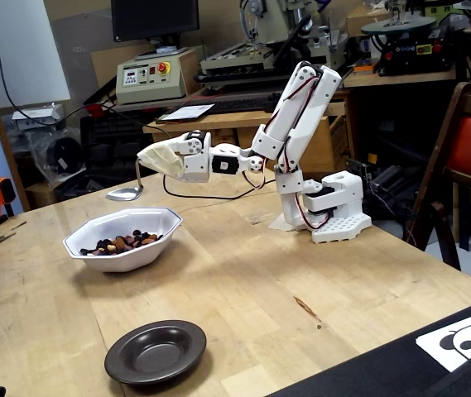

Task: Use spoon to transfer food from the white bowl to brown plate

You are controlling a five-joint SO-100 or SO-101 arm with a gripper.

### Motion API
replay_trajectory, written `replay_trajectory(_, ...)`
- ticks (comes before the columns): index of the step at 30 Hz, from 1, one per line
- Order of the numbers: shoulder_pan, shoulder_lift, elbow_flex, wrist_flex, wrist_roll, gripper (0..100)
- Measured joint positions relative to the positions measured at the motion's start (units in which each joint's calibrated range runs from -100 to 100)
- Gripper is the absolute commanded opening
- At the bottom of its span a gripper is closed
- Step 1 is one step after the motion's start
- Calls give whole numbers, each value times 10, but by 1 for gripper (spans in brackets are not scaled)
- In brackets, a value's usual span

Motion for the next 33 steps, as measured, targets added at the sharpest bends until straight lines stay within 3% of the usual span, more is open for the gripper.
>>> replay_trajectory(7,0,0,-2,4,36,3)
replay_trajectory(23,0,-8,0,161,45,3)
replay_trajectory(33,0,-8,0,165,117,3)
